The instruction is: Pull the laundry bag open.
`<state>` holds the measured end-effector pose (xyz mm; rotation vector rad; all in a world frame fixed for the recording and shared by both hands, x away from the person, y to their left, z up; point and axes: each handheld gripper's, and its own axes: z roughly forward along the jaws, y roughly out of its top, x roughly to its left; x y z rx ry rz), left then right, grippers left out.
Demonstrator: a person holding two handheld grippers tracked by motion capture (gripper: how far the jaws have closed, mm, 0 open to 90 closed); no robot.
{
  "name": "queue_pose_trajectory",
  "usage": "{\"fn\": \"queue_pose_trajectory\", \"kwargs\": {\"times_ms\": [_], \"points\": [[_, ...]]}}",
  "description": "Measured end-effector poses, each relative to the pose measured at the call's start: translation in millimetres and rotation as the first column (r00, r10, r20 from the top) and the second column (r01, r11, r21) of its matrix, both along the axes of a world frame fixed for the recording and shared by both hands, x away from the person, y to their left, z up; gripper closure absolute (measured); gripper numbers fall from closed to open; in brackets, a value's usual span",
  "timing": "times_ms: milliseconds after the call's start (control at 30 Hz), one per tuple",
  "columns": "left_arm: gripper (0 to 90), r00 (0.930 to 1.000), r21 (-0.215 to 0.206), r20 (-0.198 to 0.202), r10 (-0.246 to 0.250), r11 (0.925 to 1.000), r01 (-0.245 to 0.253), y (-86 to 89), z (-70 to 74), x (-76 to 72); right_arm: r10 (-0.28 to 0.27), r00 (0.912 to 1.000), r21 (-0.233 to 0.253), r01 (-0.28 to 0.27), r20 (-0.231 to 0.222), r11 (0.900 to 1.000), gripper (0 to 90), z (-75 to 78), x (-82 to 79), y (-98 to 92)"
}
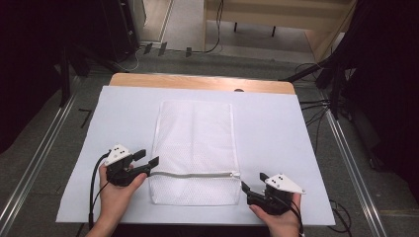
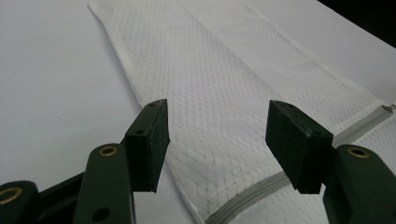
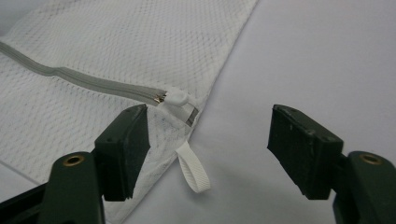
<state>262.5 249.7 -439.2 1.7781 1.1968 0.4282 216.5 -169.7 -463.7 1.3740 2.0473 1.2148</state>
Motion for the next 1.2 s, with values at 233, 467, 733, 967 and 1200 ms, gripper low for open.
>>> {"fn": "queue_pose_trajectory", "kwargs": {"times_ms": [233,467,733,967,1200], "points": [[40.1,0.9996,0.003,-0.008,-0.029,0.9996,0.029,-9.5,-0.3,-2.6,0.039,0.9992,0.061,-0.039,0.002,0.997,47.6,-13.2,2.6,-2.1],[40.0,0.998,0.015,-0.015,-0.062,0.998,0.062,-20.9,-1.7,-4.6,0.068,0.9966,0.063,-0.065,-0.046,0.996,51.5,-15.5,4.9,3.5],[40.5,0.9946,0.017,-0.027,-0.1,0.9948,0.101,-31.8,-3.7,-6.7,0.076,0.9949,0.022,-0.074,-0.067,0.997,52.3,-18.5,8.0,16.8],[42.5,0.9883,-0.002,-0.045,-0.146,0.9893,0.146,-47.1,-4.1,-9.3,0.083,0.9927,-0.014,-0.085,-0.087,0.996,50.7,-23.1,16.1,28.8],[45.5,0.9745,-0.023,-0.066,-0.215,0.9766,0.214,-70.9,-5.4,-11.6,0.021,0.9976,-0.099,-0.027,-0.066,0.995,69.4,-23.2,14.1,36.8]]}}
